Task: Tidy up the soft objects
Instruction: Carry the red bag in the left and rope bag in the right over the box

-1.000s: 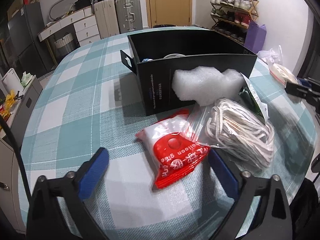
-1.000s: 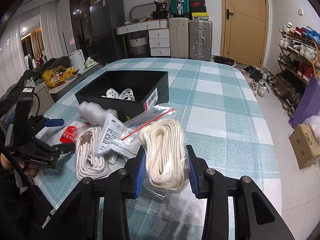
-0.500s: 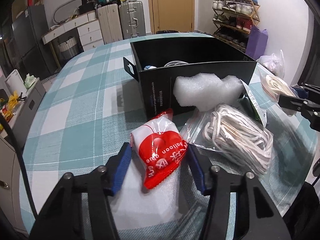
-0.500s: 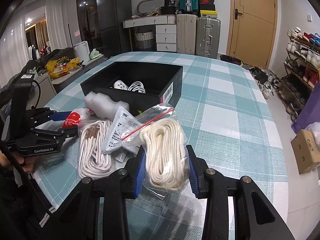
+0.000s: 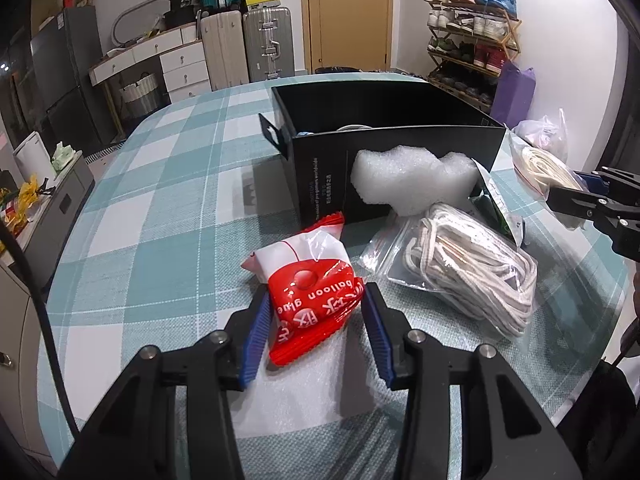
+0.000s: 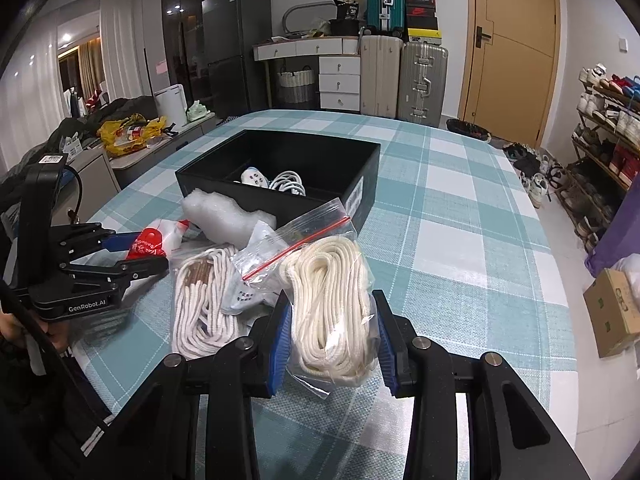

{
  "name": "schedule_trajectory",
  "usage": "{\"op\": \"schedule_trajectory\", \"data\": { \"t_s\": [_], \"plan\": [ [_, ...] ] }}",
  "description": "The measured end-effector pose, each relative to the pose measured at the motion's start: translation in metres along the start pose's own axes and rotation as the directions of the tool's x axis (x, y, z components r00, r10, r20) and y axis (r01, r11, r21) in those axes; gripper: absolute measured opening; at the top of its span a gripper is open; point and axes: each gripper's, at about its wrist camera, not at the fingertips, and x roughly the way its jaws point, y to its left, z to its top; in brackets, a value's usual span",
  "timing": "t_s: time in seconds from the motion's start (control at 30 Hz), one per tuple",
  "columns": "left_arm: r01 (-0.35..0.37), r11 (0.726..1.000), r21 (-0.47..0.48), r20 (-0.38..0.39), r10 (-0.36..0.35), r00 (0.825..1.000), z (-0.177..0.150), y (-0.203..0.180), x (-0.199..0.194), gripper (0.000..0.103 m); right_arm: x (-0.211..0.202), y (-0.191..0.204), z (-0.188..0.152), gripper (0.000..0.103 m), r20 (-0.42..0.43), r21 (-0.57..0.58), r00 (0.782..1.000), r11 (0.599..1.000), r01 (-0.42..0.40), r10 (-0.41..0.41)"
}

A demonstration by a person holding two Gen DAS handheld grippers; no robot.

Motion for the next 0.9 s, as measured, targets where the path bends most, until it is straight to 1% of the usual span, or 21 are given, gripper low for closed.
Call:
{"op": "schedule_trajectory", "data": {
  "t_s": [0.27, 0.53, 0.9],
  "plan": [
    [-0.002, 0.999, -0.034, 0.022, 0.002, 1.0, -0.009, 0.014, -0.007, 0.044, -0.008, 0.001, 0.005, 0.037, 0.033, -0.007, 0.999, 1.0, 0.022, -0.022],
    [0.002, 0.998, -0.061, 0.042, 0.001, 0.999, -0.011, 0.021, -0.01, 0.044, -0.015, -0.004, 0.005, 0.037, 0.059, 0.014, 0.998, 1.0, 0.024, -0.024],
    [0.037, 0.997, -0.07, 0.128, -0.028, 0.991, 0.003, 0.021, -0.034, 0.044, -0.017, 0.0, 0.007, 0.037, 0.079, 0.016, 0.997, 1.0, 0.009, -0.01]
  ]
}}
